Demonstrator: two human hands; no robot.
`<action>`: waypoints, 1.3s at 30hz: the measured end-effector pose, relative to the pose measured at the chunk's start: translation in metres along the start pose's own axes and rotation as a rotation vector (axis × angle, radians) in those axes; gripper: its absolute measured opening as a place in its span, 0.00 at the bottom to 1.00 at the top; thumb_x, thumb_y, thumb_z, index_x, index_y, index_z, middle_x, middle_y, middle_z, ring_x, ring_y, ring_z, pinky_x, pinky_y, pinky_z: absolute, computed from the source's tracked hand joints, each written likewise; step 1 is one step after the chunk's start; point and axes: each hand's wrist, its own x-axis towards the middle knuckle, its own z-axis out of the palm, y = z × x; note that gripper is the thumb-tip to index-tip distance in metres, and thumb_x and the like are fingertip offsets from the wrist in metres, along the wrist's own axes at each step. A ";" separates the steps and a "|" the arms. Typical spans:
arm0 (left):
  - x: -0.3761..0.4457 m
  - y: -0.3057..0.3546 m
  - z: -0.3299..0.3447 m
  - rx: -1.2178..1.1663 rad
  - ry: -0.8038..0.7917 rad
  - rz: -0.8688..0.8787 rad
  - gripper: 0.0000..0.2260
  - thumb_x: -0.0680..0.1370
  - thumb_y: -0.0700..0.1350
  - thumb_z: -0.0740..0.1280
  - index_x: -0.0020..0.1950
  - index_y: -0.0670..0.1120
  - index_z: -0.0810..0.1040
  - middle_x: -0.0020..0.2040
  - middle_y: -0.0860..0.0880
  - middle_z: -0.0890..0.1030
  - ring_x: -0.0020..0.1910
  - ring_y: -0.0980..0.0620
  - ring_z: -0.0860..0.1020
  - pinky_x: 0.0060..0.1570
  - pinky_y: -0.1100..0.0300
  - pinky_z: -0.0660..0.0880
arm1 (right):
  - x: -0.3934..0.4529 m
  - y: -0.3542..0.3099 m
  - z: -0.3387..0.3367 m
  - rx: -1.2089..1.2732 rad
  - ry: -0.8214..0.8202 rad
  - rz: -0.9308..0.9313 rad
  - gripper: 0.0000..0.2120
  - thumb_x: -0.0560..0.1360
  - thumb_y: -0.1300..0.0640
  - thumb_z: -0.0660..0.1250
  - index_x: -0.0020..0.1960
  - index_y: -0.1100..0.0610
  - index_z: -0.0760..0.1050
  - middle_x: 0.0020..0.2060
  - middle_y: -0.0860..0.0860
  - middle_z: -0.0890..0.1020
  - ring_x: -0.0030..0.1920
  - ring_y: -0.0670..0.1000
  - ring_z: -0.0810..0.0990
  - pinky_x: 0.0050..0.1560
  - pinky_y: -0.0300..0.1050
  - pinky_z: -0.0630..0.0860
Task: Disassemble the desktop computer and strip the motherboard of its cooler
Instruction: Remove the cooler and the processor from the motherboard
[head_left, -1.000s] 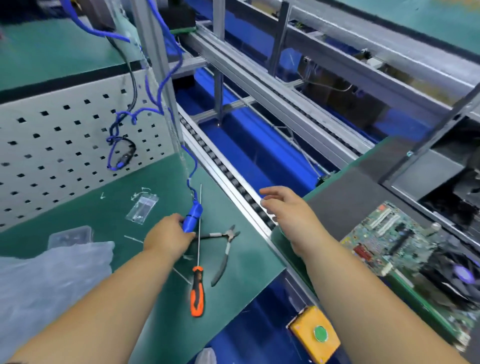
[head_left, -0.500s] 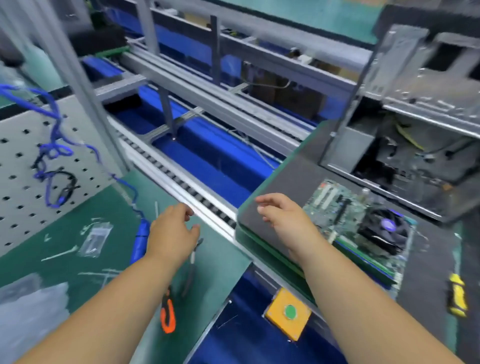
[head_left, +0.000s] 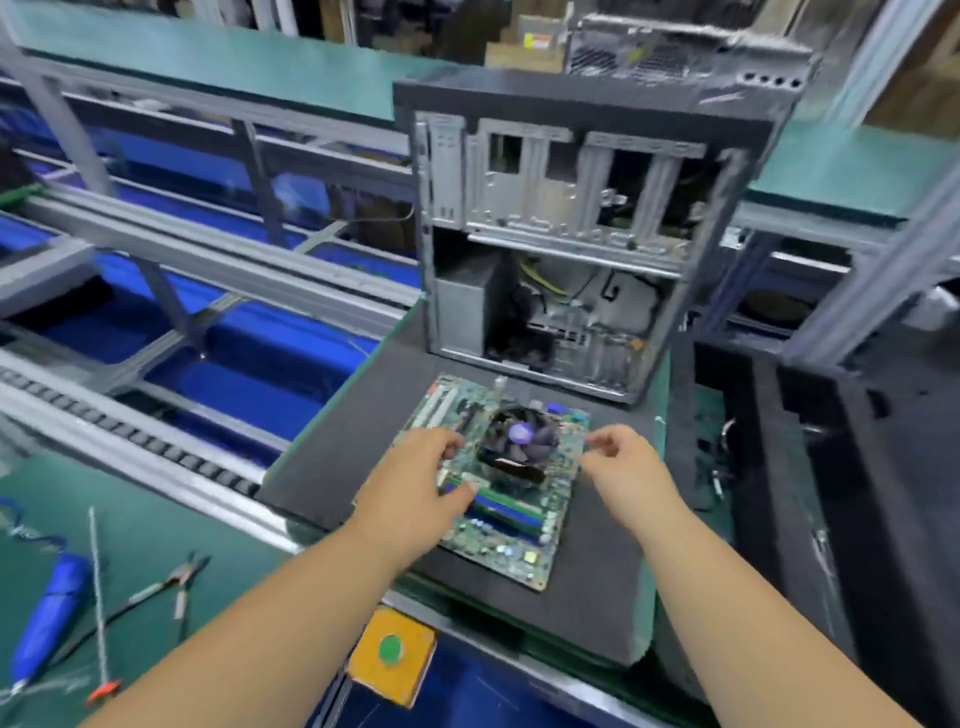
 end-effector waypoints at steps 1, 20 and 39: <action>0.004 0.008 0.010 0.044 -0.020 -0.012 0.24 0.73 0.52 0.72 0.66 0.51 0.71 0.57 0.53 0.72 0.58 0.53 0.73 0.60 0.55 0.71 | 0.005 0.004 -0.004 -0.056 -0.030 -0.012 0.15 0.74 0.54 0.70 0.60 0.51 0.75 0.53 0.49 0.77 0.41 0.47 0.77 0.34 0.40 0.73; 0.044 -0.004 0.054 0.407 -0.240 -0.330 0.56 0.60 0.71 0.71 0.79 0.48 0.51 0.74 0.50 0.61 0.74 0.48 0.57 0.72 0.53 0.61 | 0.063 -0.027 0.014 -0.648 -0.345 -0.459 0.44 0.62 0.37 0.76 0.72 0.54 0.68 0.61 0.52 0.74 0.60 0.54 0.74 0.58 0.50 0.75; 0.044 -0.013 0.048 0.562 -0.164 -0.147 0.56 0.61 0.82 0.50 0.78 0.46 0.50 0.73 0.46 0.62 0.71 0.45 0.60 0.71 0.50 0.60 | 0.051 0.008 -0.008 -0.218 -0.212 -0.138 0.35 0.72 0.39 0.69 0.75 0.47 0.62 0.72 0.51 0.66 0.72 0.53 0.66 0.70 0.55 0.66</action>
